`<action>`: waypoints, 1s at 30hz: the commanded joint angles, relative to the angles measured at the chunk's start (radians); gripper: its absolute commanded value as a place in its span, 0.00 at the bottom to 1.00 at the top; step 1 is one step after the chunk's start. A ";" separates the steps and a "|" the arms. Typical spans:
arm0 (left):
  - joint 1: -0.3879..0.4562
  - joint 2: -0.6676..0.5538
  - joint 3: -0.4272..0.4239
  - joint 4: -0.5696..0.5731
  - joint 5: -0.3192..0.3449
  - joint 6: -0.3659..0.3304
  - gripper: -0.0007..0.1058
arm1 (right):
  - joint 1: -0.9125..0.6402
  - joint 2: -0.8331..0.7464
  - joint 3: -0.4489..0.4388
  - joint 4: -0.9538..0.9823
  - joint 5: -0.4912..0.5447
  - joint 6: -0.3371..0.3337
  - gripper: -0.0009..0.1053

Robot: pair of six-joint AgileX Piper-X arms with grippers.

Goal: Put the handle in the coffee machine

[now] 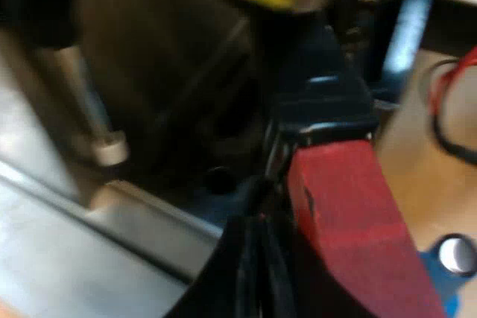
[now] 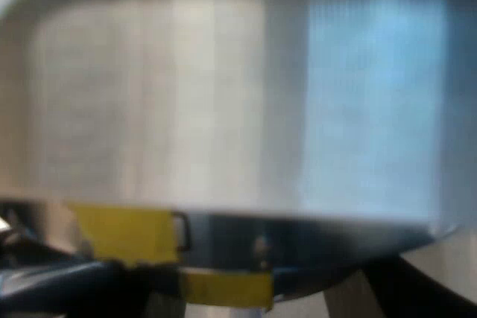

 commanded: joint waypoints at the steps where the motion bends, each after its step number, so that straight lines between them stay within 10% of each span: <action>1: -0.035 -0.010 -0.007 0.048 0.016 0.015 0.01 | 0.001 -0.029 -0.028 -0.073 -0.032 -0.012 0.43; 9: -0.071 -0.010 -0.007 0.111 0.023 0.017 0.01 | 0.017 -0.029 -0.025 0.037 0.023 -0.009 0.43; 17: -0.071 -0.010 -0.007 0.151 0.060 0.017 0.01 | 0.027 -0.029 -0.025 0.249 0.034 0.186 0.43; 30: -0.071 -0.010 -0.007 0.168 0.061 0.017 0.01 | 0.049 -0.042 -0.018 0.457 0.018 0.255 0.43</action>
